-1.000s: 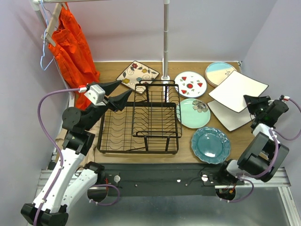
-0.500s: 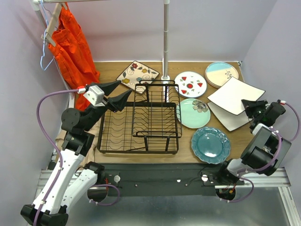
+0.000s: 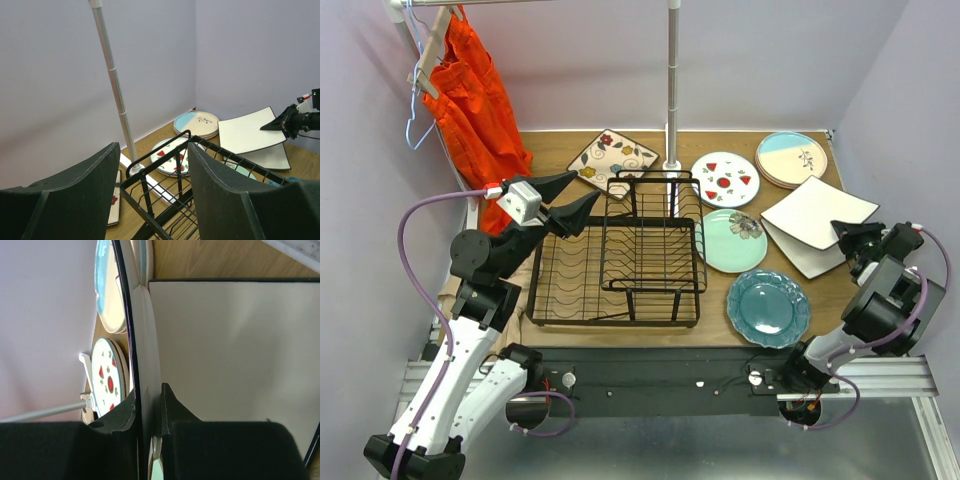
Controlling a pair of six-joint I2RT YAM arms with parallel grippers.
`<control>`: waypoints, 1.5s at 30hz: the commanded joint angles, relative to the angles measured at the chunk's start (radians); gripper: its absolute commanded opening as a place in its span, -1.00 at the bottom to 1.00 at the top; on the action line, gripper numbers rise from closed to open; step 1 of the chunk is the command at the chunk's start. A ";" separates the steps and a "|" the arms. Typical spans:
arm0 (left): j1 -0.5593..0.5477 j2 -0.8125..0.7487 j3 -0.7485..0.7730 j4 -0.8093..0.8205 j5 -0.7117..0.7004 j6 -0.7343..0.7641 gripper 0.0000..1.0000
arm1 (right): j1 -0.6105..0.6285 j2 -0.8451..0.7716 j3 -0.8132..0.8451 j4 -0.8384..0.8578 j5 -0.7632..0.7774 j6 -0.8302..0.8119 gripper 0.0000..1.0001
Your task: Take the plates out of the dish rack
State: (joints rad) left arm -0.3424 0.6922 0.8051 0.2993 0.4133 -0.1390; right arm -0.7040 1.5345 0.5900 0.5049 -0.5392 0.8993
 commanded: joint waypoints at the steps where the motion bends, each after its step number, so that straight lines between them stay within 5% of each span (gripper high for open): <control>1: 0.005 -0.011 -0.009 0.023 0.009 0.001 0.31 | -0.015 0.015 0.034 0.149 -0.096 0.050 -0.99; 37: 0.005 -0.017 -0.009 0.021 0.007 0.003 0.31 | -0.048 -0.008 -0.039 0.153 -0.087 0.050 -0.92; 45: 0.005 -0.020 -0.009 0.024 0.009 -0.002 0.31 | -0.048 -0.010 -0.067 0.152 -0.065 0.050 -0.71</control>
State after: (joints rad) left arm -0.3424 0.6880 0.8051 0.2993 0.4133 -0.1390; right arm -0.7418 1.5707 0.5335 0.5510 -0.5930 0.9092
